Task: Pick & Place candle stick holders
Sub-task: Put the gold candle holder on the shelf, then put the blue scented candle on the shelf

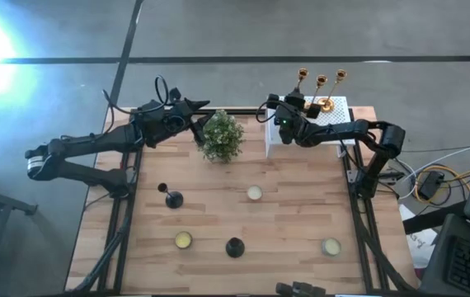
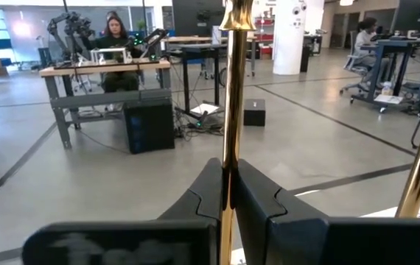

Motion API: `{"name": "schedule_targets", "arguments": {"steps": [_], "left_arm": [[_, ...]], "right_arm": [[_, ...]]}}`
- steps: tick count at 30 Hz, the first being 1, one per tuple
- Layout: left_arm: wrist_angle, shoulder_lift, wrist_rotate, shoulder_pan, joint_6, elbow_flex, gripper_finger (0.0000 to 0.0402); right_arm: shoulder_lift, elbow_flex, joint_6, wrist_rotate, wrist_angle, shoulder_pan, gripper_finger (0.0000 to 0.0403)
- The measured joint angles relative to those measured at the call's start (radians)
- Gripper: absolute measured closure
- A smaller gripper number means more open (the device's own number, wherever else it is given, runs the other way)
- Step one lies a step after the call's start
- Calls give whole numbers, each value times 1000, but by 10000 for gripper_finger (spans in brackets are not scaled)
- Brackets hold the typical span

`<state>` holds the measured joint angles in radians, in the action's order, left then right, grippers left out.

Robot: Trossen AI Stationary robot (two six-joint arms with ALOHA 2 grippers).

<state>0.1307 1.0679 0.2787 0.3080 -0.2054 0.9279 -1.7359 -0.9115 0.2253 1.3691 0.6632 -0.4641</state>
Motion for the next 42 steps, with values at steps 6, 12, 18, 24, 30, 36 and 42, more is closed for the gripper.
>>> {"name": "schedule_targets", "arguments": {"steps": [6,12,18,24,30,36,42], "left_arm": [[-11,0,0,0,0,0,223],[-14,0,0,0,0,0,223],[-14,0,0,0,0,0,223],[-13,-1,0,0,0,0,223],[-11,-1,0,0,-3,0,223],[-11,-1,0,0,-3,0,223],[-12,-1,0,0,-4,1,223]], "right_arm": [[0,0,0,-2,0,-2,381],[-7,6,-1,-16,-12,-3,330],[-5,5,-1,-17,-5,-7,268],[-3,5,-1,-20,-2,-6,204],[-3,5,-1,-20,-1,-2,154],[0,4,-31,-19,-1,23,134],[8,3,-70,-8,0,46,138]]}}
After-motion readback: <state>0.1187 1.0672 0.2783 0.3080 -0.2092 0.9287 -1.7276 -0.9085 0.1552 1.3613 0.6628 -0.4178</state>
